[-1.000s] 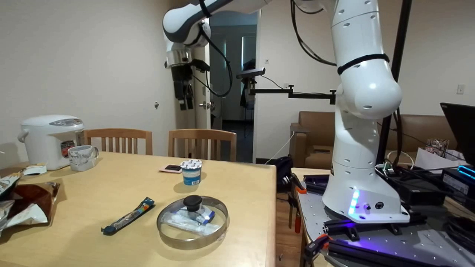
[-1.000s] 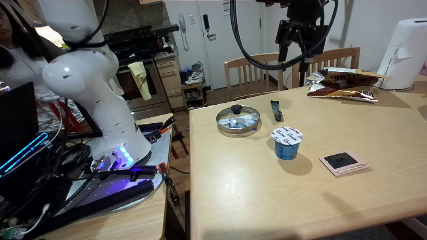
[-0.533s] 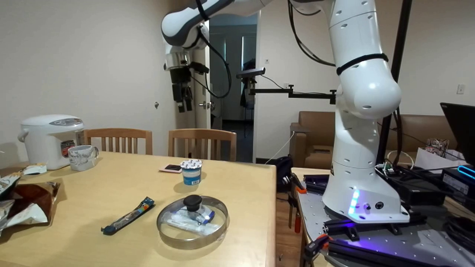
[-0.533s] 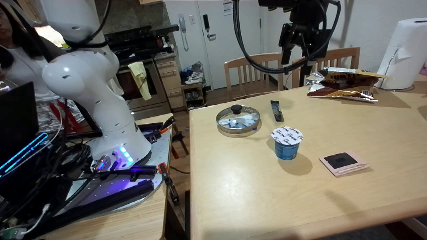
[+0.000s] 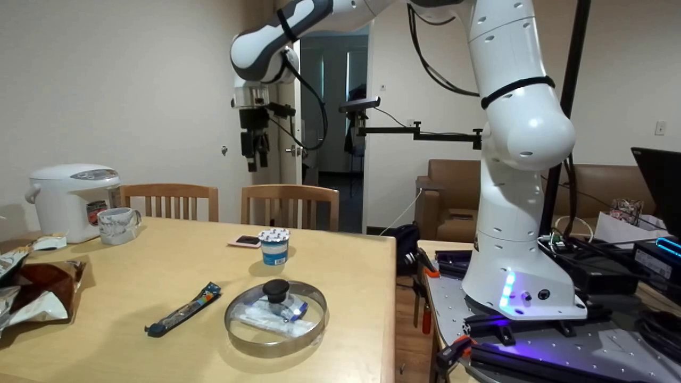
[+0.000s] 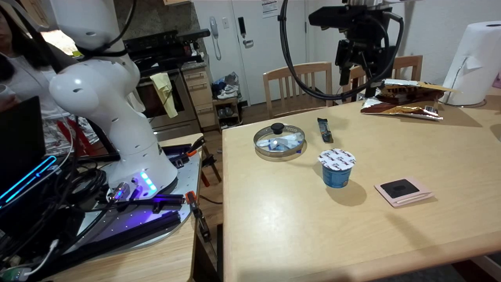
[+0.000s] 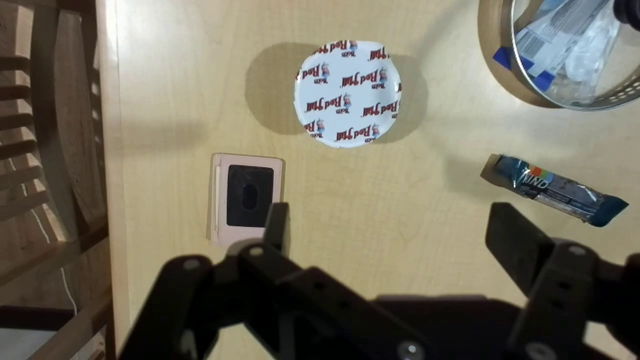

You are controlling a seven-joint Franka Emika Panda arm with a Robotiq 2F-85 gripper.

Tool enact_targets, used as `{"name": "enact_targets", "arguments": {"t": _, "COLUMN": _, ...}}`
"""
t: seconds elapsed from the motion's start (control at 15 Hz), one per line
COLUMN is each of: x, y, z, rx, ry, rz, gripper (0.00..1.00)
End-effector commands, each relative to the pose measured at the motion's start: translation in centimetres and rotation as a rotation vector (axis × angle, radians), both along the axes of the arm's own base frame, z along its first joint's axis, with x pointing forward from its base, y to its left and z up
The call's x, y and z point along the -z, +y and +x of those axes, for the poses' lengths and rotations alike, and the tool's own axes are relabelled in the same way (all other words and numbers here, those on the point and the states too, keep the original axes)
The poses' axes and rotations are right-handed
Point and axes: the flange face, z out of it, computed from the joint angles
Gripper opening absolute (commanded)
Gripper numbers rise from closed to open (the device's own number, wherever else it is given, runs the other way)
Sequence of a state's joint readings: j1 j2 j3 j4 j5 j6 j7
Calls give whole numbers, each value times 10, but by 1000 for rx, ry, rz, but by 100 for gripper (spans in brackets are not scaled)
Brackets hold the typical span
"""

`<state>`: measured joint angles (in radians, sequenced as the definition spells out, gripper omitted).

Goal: Push the blue cup backwards

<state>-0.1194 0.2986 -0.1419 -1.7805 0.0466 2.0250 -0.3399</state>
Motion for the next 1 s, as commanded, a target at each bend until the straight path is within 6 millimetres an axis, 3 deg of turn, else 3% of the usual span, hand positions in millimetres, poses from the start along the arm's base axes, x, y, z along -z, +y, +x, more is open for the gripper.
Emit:
{"name": "enact_targets", "arguments": {"t": 0.0, "x": 26, "y": 0, "z": 11, "rx": -14, "ry": -58, "rz": 3, "gripper": 100}}
{"name": "enact_targets", "arguments": {"t": 0.93, "x": 143, "y": -5, "z": 53, "rx": -10, "ry": 15, "rz": 22, "gripper": 100}}
